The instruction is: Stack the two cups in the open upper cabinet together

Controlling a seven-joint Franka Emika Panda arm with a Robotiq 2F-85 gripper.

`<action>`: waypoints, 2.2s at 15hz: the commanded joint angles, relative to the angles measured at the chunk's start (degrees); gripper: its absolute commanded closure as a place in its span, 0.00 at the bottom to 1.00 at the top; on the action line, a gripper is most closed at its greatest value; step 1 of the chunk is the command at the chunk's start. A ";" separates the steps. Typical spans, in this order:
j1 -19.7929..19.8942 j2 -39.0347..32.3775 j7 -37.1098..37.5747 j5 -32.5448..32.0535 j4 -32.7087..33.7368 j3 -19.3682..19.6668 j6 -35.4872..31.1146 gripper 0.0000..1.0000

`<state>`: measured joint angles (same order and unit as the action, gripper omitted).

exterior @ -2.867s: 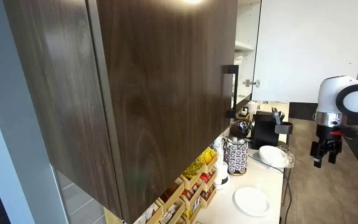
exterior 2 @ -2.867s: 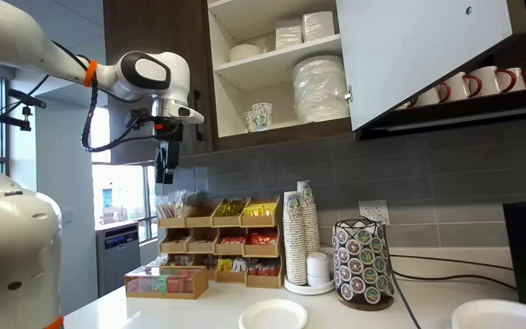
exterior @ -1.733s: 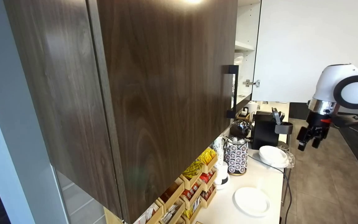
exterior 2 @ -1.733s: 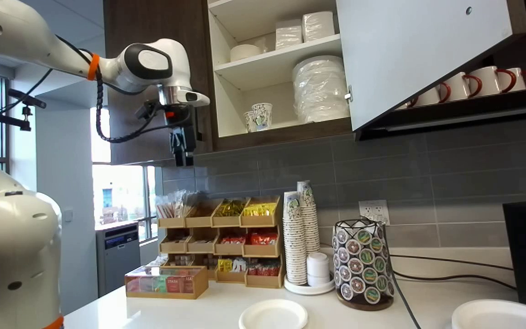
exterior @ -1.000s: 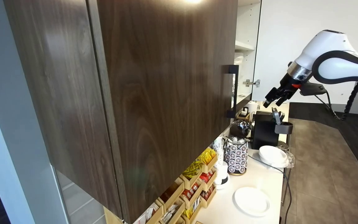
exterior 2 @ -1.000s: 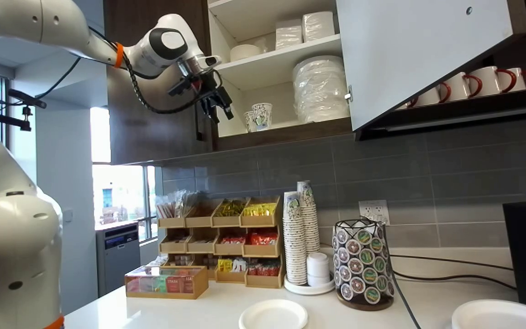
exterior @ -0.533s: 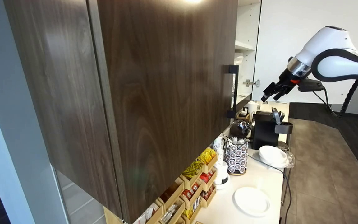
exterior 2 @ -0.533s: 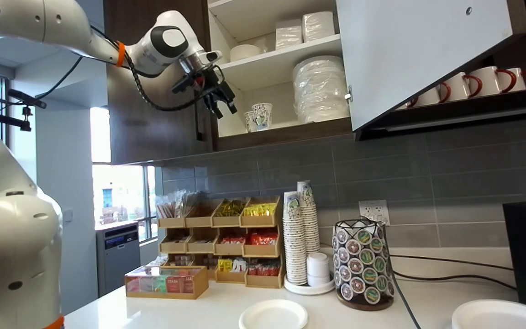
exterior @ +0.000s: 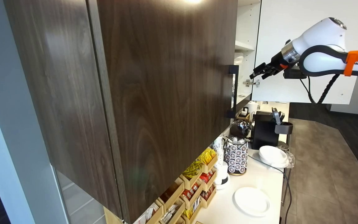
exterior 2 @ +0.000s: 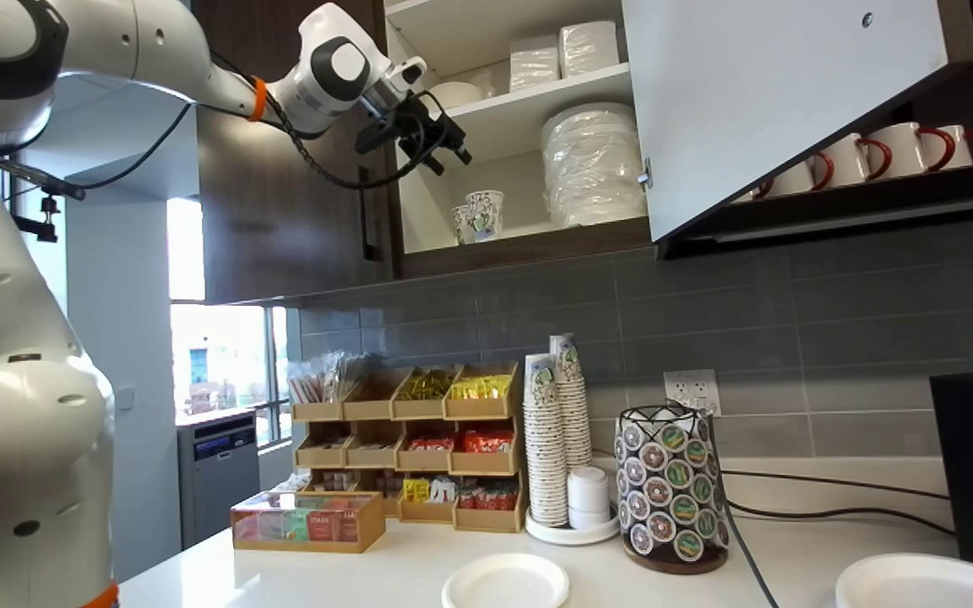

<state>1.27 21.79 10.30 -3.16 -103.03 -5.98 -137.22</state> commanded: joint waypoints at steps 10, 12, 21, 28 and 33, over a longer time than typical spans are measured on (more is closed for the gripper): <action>-0.26 -16.47 12.03 -9.66 22.94 -3.13 17.10 0.00; -1.36 -18.59 12.15 -7.85 26.41 -2.68 20.08 0.00; -1.24 -25.15 18.00 -7.25 34.34 -3.09 22.46 0.00; -1.21 -25.97 18.41 -10.43 34.34 -2.75 25.37 0.31; -0.84 -25.51 18.22 -10.10 34.11 -2.34 27.83 0.64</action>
<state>0.37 -3.59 27.73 -12.70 -69.92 -8.50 -112.16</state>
